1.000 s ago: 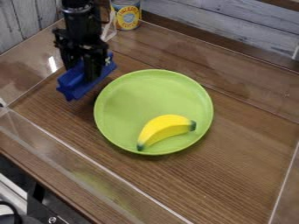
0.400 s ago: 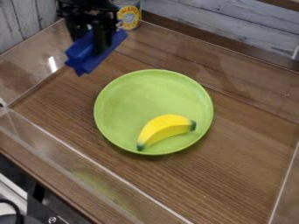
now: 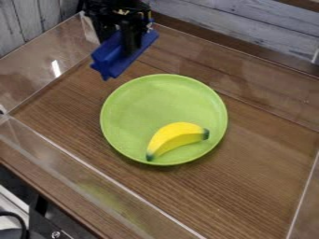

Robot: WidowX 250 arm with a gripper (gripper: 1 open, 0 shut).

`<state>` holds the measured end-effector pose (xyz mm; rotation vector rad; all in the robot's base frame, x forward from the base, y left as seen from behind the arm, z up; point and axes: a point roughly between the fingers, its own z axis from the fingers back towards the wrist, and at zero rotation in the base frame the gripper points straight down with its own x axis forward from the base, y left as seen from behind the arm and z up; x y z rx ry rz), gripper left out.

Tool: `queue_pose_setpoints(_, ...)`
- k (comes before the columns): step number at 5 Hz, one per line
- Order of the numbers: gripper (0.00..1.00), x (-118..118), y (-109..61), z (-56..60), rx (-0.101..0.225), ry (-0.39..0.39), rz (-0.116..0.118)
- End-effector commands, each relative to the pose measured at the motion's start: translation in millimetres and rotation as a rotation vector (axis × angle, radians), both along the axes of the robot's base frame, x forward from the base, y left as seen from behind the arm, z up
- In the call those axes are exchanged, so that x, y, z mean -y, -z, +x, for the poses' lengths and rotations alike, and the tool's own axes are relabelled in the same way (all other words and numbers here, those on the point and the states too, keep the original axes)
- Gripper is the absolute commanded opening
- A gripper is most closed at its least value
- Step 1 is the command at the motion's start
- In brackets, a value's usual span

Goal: Put the blue object in the green plate

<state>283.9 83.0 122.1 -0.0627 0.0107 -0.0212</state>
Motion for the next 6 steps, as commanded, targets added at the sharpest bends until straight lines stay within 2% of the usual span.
queue_pose_setpoints(1, 0.0, 5.2, -8.4, 11.4, 0.054, 0.029, 0.01)
queue_pose_setpoints(3, 0.0, 10.7, 3.3, 32.5, 0.069, 0.056, 0.004)
queue_pose_setpoints(5, 0.0, 8.7, 4.9, 43.6, 0.096, 0.06, 0.007)
queue_pose_setpoints(6, 0.0, 12.2, 5.1, 21.8, 0.084, 0.053, 0.002)
